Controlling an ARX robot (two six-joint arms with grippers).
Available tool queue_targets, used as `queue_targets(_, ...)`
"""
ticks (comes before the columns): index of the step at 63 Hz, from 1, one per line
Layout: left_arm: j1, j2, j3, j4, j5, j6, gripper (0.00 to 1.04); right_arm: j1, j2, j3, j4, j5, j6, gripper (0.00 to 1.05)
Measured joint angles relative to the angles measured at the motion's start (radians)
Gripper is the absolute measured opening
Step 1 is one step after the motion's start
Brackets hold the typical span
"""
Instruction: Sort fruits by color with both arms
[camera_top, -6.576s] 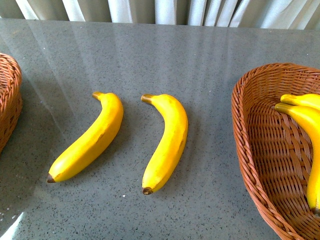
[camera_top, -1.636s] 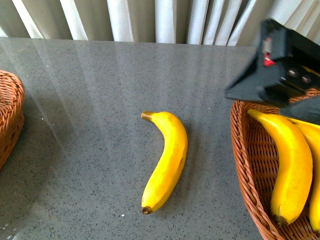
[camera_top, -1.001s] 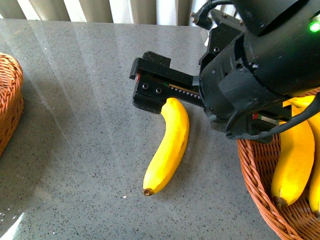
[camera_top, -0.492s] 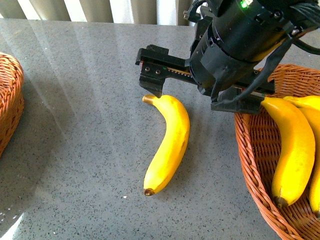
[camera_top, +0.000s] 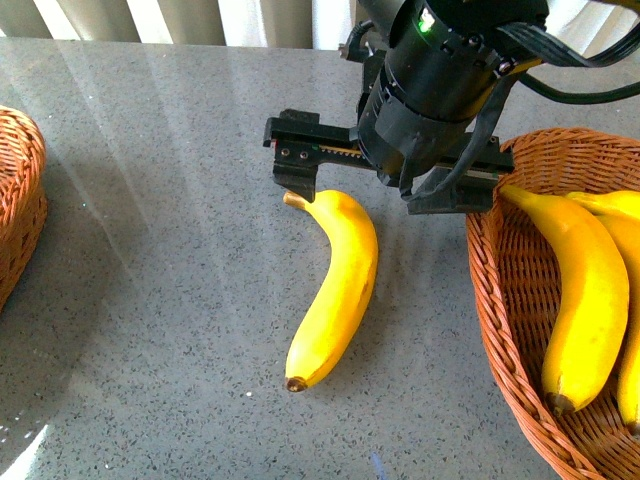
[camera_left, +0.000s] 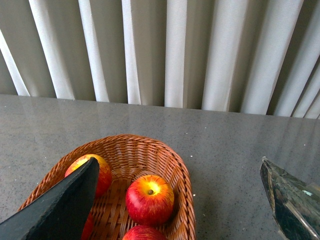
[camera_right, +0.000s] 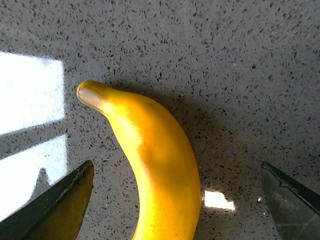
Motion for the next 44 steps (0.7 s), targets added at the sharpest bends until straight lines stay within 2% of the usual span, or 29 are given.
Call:
queue_targets(40, 0.0, 0.0, 0.0, 0.0, 0.0, 0.0, 0.96, 0.04, 0.084, 0.03, -0.008, 0.022, -0.092, 0.96)
queue_targets(44, 0.0, 0.0, 0.0, 0.0, 0.0, 0.0, 0.96, 0.044, 0.091, 0.033, -0.009, 0.019, -0.093, 0.89)
